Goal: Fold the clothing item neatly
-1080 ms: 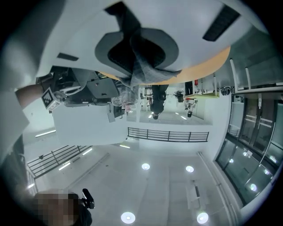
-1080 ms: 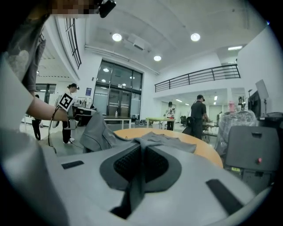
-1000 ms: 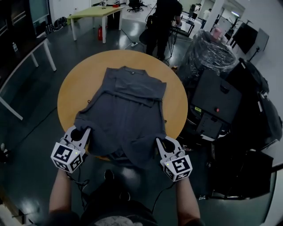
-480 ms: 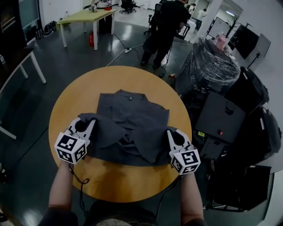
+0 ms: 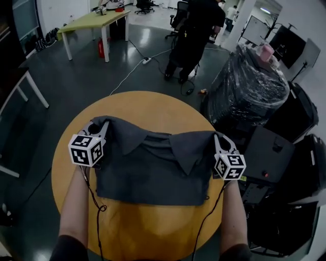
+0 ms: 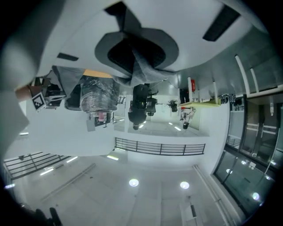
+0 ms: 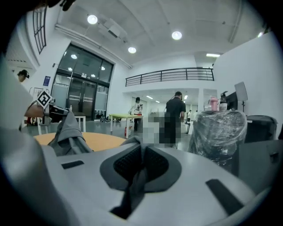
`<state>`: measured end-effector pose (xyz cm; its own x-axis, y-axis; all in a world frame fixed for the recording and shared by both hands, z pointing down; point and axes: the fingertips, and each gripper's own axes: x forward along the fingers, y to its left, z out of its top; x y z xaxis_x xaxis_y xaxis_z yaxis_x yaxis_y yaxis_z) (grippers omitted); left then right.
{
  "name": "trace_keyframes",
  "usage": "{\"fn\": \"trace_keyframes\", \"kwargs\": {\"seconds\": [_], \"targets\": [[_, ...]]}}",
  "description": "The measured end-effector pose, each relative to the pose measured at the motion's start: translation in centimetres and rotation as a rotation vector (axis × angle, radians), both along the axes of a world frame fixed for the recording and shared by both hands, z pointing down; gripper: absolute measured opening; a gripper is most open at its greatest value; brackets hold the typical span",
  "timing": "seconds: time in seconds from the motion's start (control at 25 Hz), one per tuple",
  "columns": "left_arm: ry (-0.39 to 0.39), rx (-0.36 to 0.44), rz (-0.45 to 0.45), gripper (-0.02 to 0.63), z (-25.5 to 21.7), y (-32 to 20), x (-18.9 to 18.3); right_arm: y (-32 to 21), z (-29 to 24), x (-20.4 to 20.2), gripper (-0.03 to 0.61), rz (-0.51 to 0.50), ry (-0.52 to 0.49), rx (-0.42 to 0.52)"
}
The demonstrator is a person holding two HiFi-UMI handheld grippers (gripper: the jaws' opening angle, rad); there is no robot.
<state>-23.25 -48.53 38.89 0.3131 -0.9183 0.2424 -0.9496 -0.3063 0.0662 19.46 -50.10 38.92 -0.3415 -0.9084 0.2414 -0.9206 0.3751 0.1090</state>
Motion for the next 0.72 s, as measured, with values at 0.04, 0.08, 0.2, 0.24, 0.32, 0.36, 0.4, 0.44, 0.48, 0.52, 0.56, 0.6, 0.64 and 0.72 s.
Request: {"fn": "trace_keyframes", "kwargs": {"seconds": [0.04,0.08,0.2,0.24,0.32,0.36,0.4,0.44,0.48,0.52,0.56,0.6,0.64,0.72], "targets": [[-0.002,-0.027,-0.024,0.029,1.6,-1.2,-0.3,-1.5,1.4,0.2,-0.002,0.007,-0.001,-0.027],[-0.010,-0.055,-0.041,0.029,3.2,-2.4,-0.6,-2.8,2.8,0.4,-0.002,0.020,-0.013,-0.055],[-0.068,-0.166,-0.040,0.031,7.7,-4.9,-1.0,-5.9,6.5,1.4,-0.002,0.068,-0.053,-0.117],[-0.091,-0.220,-0.035,0.031,9.2,-5.3,-1.2,-6.5,7.9,1.6,-0.002,0.078,-0.044,-0.135],[-0.127,-0.322,-0.035,0.031,12.1,-5.3,-1.8,-7.2,10.6,2.1,-0.002,0.105,0.015,-0.165],[-0.141,-0.353,-0.038,0.031,13.2,-5.1,-2.1,-7.4,11.7,2.5,-0.002,0.124,0.050,-0.177],[-0.156,-0.373,-0.039,0.031,14.1,-4.8,-2.4,-7.5,12.7,2.8,-0.002,0.144,0.078,-0.191],[-0.173,-0.389,-0.036,0.031,14.8,-4.4,-2.7,-7.6,13.6,3.2,-0.001,0.164,0.094,-0.208],[-0.188,-0.405,-0.030,0.031,15.5,-4.0,-2.9,-7.5,14.3,3.5,-0.001,0.184,0.098,-0.227],[-0.199,-0.422,-0.025,0.032,16.1,-3.6,-3.1,-7.5,14.9,3.8,0.007,0.201,0.095,-0.245],[-0.203,-0.440,-0.022,0.043,16.6,-3.2,-3.3,-7.4,15.4,4.1,0.020,0.214,0.093,-0.260],[-0.200,-0.457,-0.021,0.064,17.1,-2.8,-3.4,-7.3,15.8,4.3,0.038,0.221,0.093,-0.272],[-0.193,-0.473,-0.023,0.091,17.5,-2.5,-3.7,-7.1,16.0,4.4,0.053,0.225,0.097,-0.281],[-0.189,-0.489,-0.036,0.171,17.8,-1.8,-4.3,-6.7,16.0,4.6,0.084,0.230,0.105,-0.289]]}}
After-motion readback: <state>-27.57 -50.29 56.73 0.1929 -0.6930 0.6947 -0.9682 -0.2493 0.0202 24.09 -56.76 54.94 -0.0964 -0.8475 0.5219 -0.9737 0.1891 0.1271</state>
